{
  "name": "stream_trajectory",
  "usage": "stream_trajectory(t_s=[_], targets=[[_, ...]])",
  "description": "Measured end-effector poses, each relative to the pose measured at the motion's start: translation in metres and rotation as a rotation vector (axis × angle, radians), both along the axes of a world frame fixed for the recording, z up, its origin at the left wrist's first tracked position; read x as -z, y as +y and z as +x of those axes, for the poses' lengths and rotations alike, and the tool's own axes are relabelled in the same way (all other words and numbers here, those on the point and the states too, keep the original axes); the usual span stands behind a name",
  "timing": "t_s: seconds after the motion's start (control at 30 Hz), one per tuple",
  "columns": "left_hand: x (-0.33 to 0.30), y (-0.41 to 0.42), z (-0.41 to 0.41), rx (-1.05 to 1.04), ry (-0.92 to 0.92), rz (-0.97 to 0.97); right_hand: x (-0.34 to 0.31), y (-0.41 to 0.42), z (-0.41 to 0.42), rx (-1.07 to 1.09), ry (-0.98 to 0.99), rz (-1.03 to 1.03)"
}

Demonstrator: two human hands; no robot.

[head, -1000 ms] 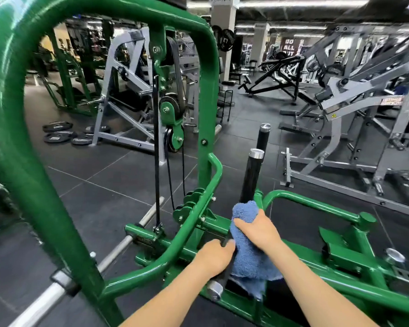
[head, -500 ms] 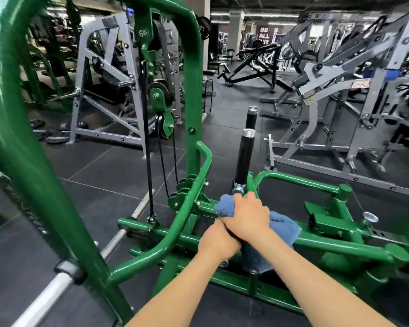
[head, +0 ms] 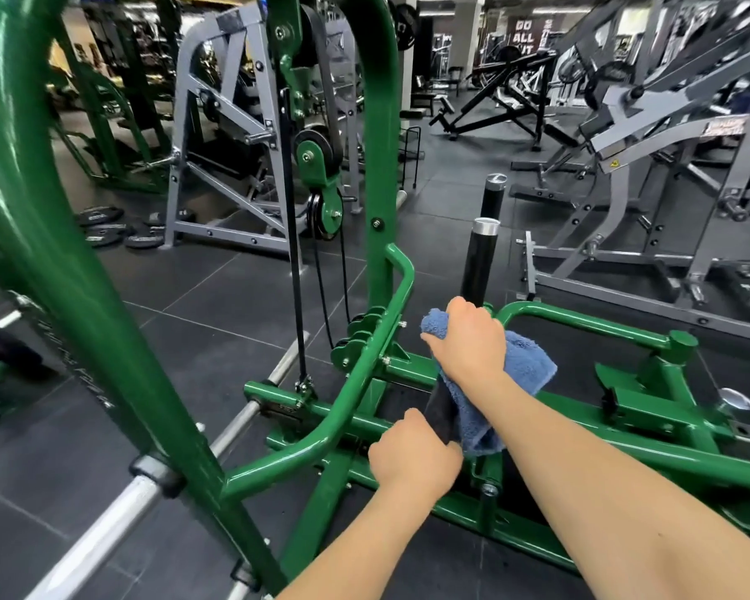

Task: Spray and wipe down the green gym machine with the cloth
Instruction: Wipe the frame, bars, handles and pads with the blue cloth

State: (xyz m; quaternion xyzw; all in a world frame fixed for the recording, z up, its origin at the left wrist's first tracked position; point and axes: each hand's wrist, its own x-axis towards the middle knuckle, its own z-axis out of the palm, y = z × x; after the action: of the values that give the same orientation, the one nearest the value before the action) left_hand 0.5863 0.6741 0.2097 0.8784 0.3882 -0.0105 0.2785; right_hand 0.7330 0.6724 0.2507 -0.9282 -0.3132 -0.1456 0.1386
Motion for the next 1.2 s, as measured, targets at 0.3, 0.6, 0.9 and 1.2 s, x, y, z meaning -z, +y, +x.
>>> stream_trajectory(t_s=[0.3, 0.6, 0.9, 1.2], targets=[[-0.006, -0.002, -0.006, -0.018, -0.062, -0.121, -0.001, -0.041, -0.042, -0.053, 0.254, -0.123], [-0.012, -0.002, -0.011, 0.107, -0.086, -0.212, -0.005, -0.080, -0.092, -0.202, 0.117, -0.180], [-0.006, 0.000, -0.012, 0.048, -0.103, -0.191, 0.000, -0.042, -0.036, -0.094, 0.037, -0.190], [0.001, 0.002, -0.006, 0.035, -0.137, -0.192, -0.001, -0.010, 0.007, -0.041, -0.085, -0.260]])
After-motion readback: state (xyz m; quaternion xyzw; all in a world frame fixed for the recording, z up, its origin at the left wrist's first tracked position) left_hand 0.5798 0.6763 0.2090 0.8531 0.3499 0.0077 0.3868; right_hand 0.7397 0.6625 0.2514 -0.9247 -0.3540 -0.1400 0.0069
